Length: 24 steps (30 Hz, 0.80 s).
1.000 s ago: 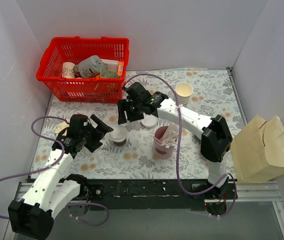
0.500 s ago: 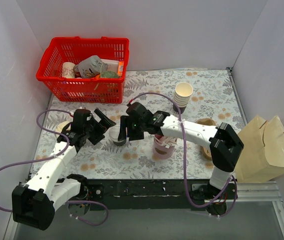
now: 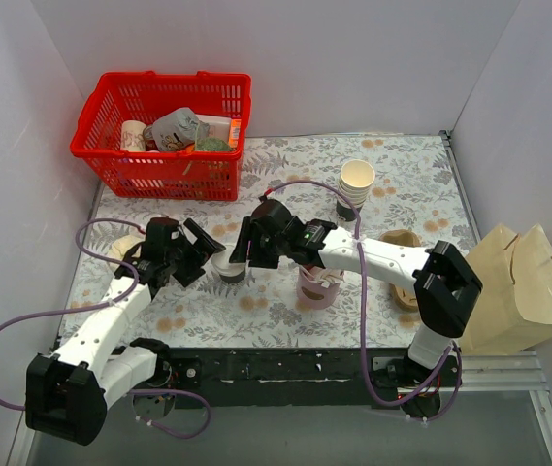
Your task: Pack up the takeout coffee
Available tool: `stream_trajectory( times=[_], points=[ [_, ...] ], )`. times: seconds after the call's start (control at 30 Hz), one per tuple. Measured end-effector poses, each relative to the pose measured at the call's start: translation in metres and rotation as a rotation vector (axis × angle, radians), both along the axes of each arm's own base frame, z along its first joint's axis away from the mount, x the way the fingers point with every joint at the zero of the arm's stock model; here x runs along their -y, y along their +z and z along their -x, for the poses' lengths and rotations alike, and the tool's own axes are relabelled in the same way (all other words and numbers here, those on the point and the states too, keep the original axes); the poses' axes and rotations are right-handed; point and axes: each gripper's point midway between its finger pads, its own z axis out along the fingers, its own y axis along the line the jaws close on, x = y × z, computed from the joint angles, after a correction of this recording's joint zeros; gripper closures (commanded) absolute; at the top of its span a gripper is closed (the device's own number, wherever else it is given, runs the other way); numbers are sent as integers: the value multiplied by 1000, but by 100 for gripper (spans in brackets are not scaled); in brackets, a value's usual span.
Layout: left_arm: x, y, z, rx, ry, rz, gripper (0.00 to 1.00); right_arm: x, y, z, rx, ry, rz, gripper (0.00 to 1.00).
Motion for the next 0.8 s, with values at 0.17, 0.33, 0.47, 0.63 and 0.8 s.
stream_trajectory(
  times=[0.17,0.33,0.47,0.63,0.8],
  points=[
    [0,-12,7,-34,2,4,16,-4,2,0,-7,-2,-25,46],
    [3,-13,7,-31,-5,25,19,0,-12,6,-35,-1,-20,48],
    [5,-15,8,-30,-7,43,23,-3,-11,7,-40,-2,-35,50],
    [7,-15,8,-20,0,63,27,-4,-11,8,-54,-2,-45,55],
    [9,-15,9,-23,7,84,32,-5,-14,8,-61,-14,-71,59]
  ],
)
